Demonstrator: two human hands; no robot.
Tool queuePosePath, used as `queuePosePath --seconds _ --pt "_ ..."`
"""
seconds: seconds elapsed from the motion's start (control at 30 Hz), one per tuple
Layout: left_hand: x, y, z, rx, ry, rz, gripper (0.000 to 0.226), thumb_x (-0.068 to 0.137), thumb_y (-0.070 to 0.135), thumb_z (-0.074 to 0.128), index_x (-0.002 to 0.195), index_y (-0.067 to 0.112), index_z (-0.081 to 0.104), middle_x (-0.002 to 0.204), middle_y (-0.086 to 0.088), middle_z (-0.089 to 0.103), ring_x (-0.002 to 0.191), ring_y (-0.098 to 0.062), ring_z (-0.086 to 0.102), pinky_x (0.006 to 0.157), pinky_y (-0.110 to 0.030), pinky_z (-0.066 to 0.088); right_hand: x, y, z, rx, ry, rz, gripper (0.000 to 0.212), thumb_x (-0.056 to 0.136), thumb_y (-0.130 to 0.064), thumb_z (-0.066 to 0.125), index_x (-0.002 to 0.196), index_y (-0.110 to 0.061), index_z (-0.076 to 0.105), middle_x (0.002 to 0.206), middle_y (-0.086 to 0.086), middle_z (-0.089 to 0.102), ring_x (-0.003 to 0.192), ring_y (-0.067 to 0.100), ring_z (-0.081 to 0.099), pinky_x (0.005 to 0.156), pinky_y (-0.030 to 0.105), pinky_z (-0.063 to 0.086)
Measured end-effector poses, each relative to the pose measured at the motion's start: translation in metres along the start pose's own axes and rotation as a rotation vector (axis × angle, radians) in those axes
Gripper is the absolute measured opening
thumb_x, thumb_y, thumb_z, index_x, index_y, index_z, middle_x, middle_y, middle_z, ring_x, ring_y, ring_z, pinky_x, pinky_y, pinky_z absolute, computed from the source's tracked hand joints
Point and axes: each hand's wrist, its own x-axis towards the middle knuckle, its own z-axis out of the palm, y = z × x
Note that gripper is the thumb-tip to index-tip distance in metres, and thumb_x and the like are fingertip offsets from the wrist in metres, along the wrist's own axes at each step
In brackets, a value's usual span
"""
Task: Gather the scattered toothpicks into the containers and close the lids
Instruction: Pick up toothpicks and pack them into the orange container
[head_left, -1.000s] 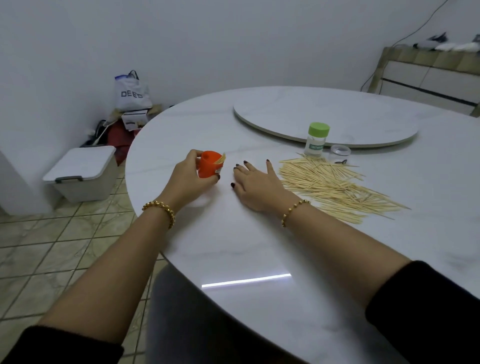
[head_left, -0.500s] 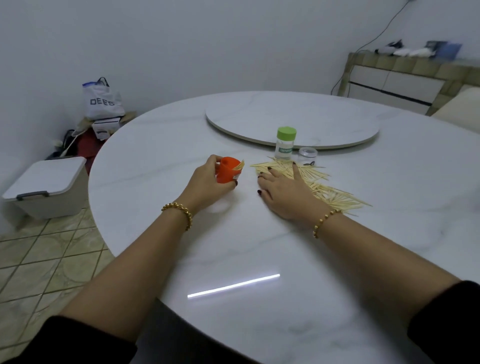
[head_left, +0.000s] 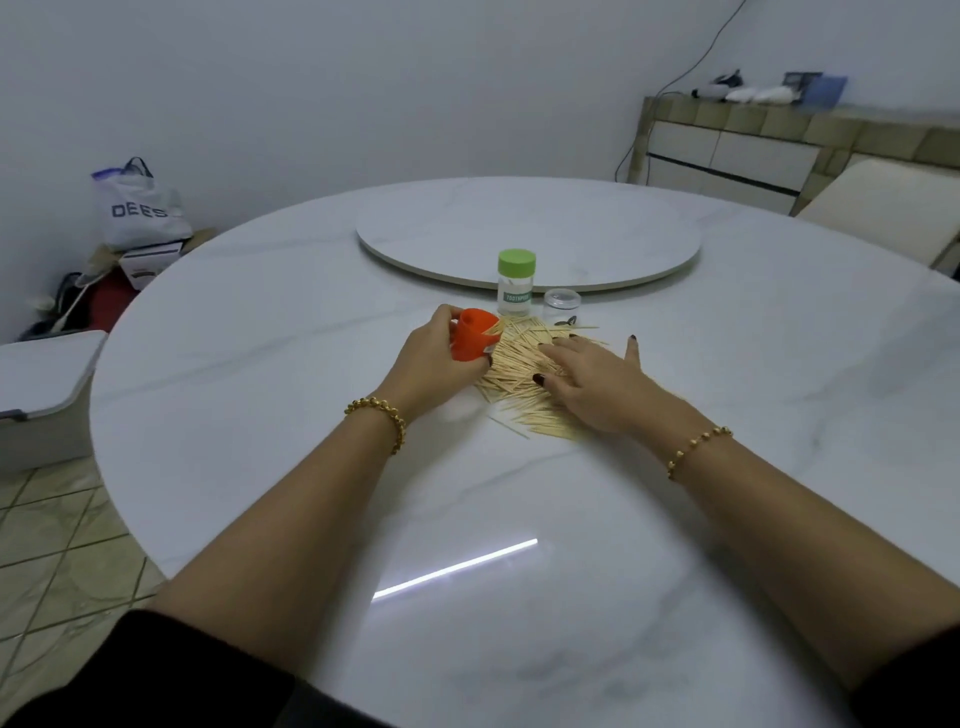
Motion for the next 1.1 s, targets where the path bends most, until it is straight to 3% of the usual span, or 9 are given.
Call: queuePosePath --seconds 0.27,0.4,0.83,1.0,1.1 --pt "0.002 0.003 0.026 -0.058 0.059 0.048 0.055 0.081 0.021 0.072 0.128 0.015 0.044 0.119 0.003 0.054 0.1 -0.01 0.049 0.062 0.003 0.035 -0.003 0.014 0.006 0.103 0.124 -0.002 0.035 0.099 -0.037 0.044 0.132 -0.031 0.053 0.143 -0.012 0.044 0.135 0.01 0.034 0.112 0.063 0.001" --pt "-0.001 -0.005 0.027 -0.095 0.101 0.04 0.054 0.082 0.022 0.072 0.128 0.015 0.044 0.121 -0.001 0.054 0.102 -0.011 0.05 0.065 0.001 0.037 -0.003 0.016 0.014 0.108 0.22 -0.031 0.029 0.097 -0.035 0.049 0.12 -0.026 0.064 0.131 -0.011 0.055 0.127 0.01 0.043 0.114 0.059 0.005" --pt "-0.003 -0.007 0.027 -0.099 0.094 0.087 0.055 0.083 0.021 0.071 0.129 0.014 0.043 0.124 -0.001 0.052 0.106 -0.011 0.047 0.066 0.008 0.032 0.006 0.021 0.023 0.089 0.399 -0.086 0.015 0.092 -0.026 0.059 0.096 -0.018 0.071 0.106 -0.004 0.066 0.109 0.018 0.052 0.114 0.047 0.018" --pt "-0.002 -0.009 0.029 -0.088 0.093 0.087 0.056 0.083 0.023 0.071 0.13 0.017 0.042 0.124 0.0 0.05 0.108 -0.01 0.045 0.067 0.006 0.033 0.008 0.024 0.025 0.191 0.503 -0.079 0.01 0.089 -0.015 0.062 0.09 -0.009 0.07 0.096 0.006 0.068 0.096 0.026 0.056 0.096 0.041 0.039" --pt "-0.002 -0.01 0.029 -0.092 0.095 0.092 0.054 0.084 0.025 0.071 0.13 0.019 0.043 0.124 0.0 0.052 0.109 -0.01 0.046 0.069 0.001 0.034 0.008 0.027 0.023 0.239 0.541 -0.034 0.011 0.091 -0.015 0.06 0.09 -0.009 0.07 0.092 0.007 0.069 0.092 0.026 0.056 0.086 0.035 0.039"
